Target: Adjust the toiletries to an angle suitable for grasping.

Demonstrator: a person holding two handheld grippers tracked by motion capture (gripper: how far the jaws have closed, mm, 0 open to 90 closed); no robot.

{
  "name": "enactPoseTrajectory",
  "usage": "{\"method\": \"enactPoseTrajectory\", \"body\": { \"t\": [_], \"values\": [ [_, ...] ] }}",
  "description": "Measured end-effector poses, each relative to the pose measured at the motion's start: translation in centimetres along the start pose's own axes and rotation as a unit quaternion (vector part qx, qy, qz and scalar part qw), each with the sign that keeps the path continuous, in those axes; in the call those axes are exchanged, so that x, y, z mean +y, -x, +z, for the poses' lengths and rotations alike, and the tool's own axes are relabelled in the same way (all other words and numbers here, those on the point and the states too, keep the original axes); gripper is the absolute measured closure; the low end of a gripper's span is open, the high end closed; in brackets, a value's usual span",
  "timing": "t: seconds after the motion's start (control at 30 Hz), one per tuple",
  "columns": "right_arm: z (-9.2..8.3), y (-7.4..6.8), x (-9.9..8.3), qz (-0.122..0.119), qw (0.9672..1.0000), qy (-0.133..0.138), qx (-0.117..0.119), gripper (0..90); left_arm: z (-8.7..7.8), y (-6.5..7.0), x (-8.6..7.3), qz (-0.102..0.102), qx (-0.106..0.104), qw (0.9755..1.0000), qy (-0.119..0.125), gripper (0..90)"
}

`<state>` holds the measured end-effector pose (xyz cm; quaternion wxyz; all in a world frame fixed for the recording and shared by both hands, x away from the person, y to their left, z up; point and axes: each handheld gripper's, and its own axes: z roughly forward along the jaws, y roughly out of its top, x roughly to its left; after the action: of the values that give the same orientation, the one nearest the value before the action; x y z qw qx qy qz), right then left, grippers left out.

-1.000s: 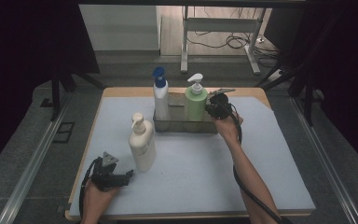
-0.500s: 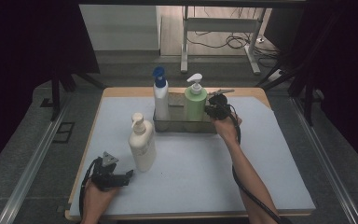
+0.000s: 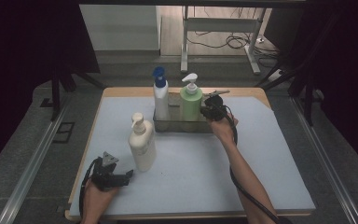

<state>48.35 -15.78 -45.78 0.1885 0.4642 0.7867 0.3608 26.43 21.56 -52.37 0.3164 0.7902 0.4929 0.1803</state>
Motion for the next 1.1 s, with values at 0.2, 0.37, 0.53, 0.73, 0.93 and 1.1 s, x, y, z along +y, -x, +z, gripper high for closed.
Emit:
{"method": "enactPoseTrajectory", "body": {
  "t": [0.2,0.37,0.53,0.73,0.93,1.1],
  "values": [
    [0.2,-0.5,0.1,-0.003,1.0000,-0.003,0.005,89.4,0.0,0.0,0.0,0.000,0.000,1.0000,0.000,12.3],
    [0.5,-1.2,0.2,-0.011,0.9999,-0.005,0.009,89.4,0.0,0.0,0.0,0.000,0.000,1.0000,0.000,12.3],
    [0.8,-1.9,0.3,-0.014,0.9998,-0.006,0.012,89.4,0.0,0.0,0.0,0.000,0.000,1.0000,0.000,12.3],
    [1.0,-2.3,0.5,-0.018,0.9997,-0.006,0.012,89.4,0.0,0.0,0.0,0.000,0.000,1.0000,0.000,12.3],
    [1.2,-2.6,0.6,-0.019,0.9997,-0.006,0.012,89.4,0.0,0.0,0.0,0.000,0.000,1.0000,0.000,12.3],
    [1.3,-3.0,0.7,-0.020,0.9997,-0.005,0.012,89.4,0.0,0.0,0.0,0.000,0.000,1.0000,0.000,12.3]
  ]
}}
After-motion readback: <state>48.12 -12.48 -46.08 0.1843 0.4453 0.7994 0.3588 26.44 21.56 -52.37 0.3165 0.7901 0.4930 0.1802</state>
